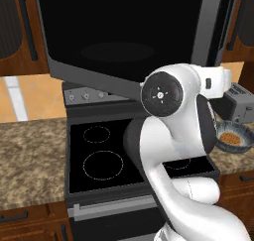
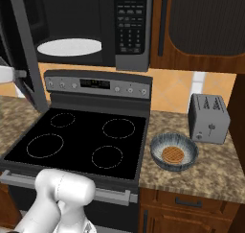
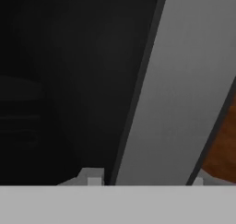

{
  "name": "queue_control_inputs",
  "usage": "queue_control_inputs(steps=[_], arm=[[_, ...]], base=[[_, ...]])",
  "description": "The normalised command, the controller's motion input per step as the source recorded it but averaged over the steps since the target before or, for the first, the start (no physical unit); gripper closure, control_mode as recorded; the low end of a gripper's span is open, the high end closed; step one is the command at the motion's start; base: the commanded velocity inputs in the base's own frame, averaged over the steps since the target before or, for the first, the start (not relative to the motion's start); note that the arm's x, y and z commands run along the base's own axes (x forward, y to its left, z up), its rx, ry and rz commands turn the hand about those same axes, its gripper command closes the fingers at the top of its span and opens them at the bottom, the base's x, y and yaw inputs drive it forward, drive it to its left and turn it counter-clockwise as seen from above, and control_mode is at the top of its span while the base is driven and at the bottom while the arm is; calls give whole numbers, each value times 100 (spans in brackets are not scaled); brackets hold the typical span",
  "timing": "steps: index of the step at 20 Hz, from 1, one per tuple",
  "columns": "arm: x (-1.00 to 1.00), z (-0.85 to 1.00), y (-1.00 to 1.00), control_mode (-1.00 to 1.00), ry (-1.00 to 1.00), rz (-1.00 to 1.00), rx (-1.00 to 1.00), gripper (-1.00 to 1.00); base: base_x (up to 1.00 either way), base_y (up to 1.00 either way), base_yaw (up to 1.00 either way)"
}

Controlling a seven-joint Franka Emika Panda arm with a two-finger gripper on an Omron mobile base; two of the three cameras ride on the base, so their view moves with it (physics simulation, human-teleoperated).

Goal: Open the microwave, place the bowl with waffle inside the microwave, then close the microwave door and turn it on.

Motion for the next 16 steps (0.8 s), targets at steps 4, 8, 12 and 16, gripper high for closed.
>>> queue_control_inputs(steps=[4,8,12,16], arm=[[-4,0,91,-100,0,-14,-14,100],[12,-8,95,-100,0,-22,-11,100],[14,-10,81,-100,0,-23,-8,-100],[0,1,21,-100,0,-17,-2,-100]], base=[[0,0,0],[0,0,0],[0,0,0],[0,0,0]])
